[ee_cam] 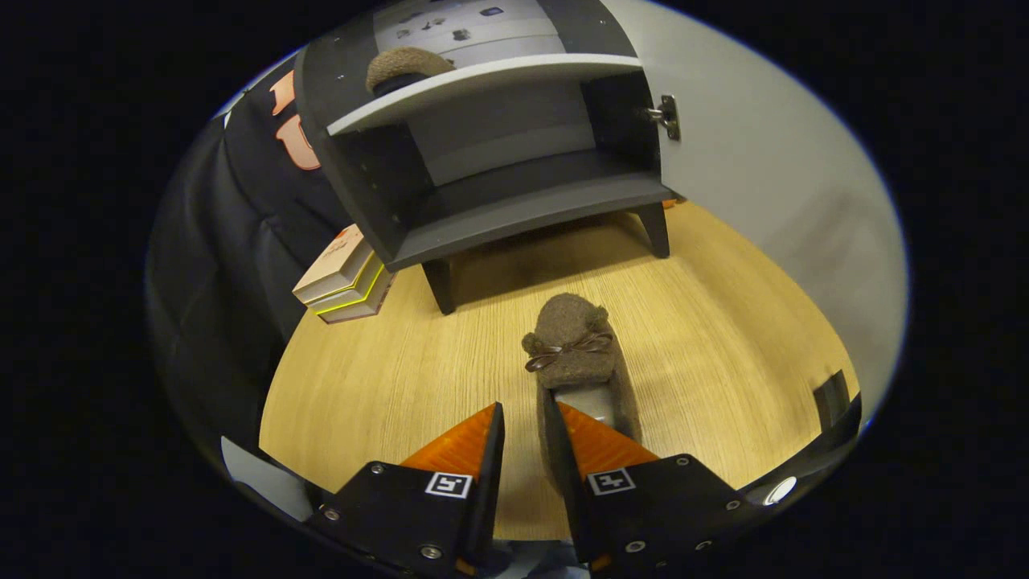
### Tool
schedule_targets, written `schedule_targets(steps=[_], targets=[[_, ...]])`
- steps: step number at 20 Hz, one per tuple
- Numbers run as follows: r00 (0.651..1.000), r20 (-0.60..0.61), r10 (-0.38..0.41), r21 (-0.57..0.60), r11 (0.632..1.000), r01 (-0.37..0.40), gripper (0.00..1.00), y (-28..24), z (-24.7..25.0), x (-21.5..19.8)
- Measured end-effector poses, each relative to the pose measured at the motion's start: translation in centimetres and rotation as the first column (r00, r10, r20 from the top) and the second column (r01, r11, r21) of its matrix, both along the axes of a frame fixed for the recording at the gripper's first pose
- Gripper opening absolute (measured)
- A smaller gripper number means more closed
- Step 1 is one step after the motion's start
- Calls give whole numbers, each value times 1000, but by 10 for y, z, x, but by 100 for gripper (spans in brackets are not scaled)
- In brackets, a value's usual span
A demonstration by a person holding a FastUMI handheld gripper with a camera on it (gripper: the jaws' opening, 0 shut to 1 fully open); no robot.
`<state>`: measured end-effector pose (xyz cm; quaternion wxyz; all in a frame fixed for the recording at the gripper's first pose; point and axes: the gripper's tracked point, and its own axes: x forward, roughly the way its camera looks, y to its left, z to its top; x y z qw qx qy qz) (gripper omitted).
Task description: Open the shoe cabinet door, grab the shoes and put them into the shoe cabinet, then close the shoe cabinet door.
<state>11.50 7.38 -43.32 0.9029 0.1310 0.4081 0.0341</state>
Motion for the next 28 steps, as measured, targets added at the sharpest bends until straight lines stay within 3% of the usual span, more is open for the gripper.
schedule_targets(steps=[12,18,22,28], targets=[[999,-53,-11,43,999,13,39,12,-54,37],[1000,0,-17,-10,1000,17,8,2,-60,47],[998,60,4,-95,995,1,3,-1,-52,50],[992,126,-32,-76,996,42,2,-12,-19,49]])
